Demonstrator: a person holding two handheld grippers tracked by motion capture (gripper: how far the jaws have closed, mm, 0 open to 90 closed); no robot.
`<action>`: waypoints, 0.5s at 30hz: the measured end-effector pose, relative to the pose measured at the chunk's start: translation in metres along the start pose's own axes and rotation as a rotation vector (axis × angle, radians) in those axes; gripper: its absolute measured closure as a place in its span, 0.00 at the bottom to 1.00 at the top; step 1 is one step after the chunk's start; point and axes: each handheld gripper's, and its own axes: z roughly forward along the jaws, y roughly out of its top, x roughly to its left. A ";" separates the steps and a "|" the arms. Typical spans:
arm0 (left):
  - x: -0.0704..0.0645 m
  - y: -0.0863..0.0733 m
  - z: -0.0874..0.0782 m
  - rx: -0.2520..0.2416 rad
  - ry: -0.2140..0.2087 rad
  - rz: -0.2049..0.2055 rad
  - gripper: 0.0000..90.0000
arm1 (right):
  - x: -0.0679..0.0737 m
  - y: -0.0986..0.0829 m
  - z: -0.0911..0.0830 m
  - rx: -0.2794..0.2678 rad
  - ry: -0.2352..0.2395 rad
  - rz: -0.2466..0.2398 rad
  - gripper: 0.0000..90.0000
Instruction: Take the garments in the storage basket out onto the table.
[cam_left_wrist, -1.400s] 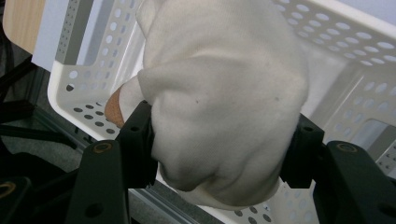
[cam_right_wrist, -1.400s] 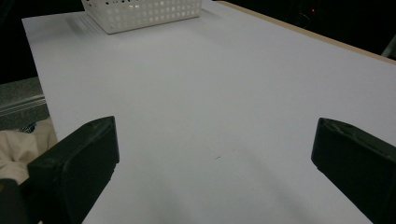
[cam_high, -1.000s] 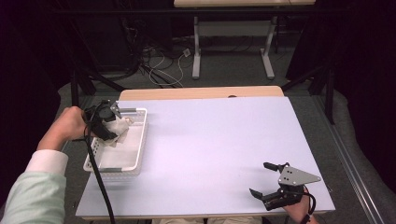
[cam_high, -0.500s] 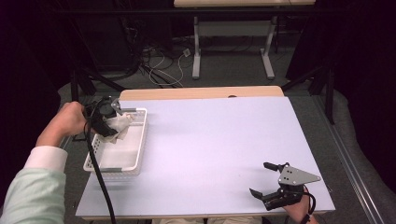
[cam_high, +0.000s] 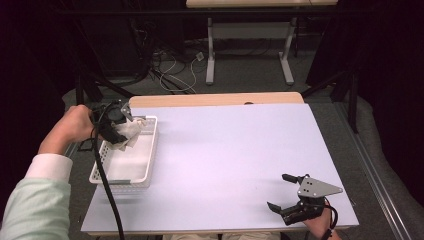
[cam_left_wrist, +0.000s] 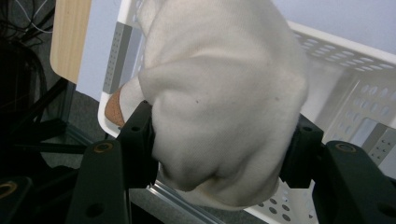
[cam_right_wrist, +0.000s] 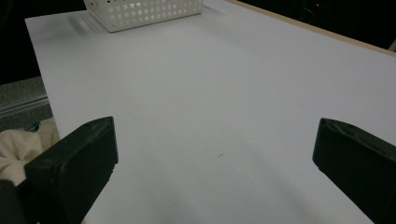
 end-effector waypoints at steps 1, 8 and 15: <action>0.000 0.001 -0.001 0.002 0.003 0.000 0.47 | 0.000 0.000 0.000 0.001 0.000 0.001 0.00; -0.002 0.005 -0.005 -0.004 0.004 0.017 0.47 | 0.000 0.000 0.000 0.001 -0.002 -0.002 0.00; -0.003 0.012 -0.010 -0.002 0.012 0.039 0.47 | 0.000 0.000 0.000 0.002 -0.002 -0.002 0.00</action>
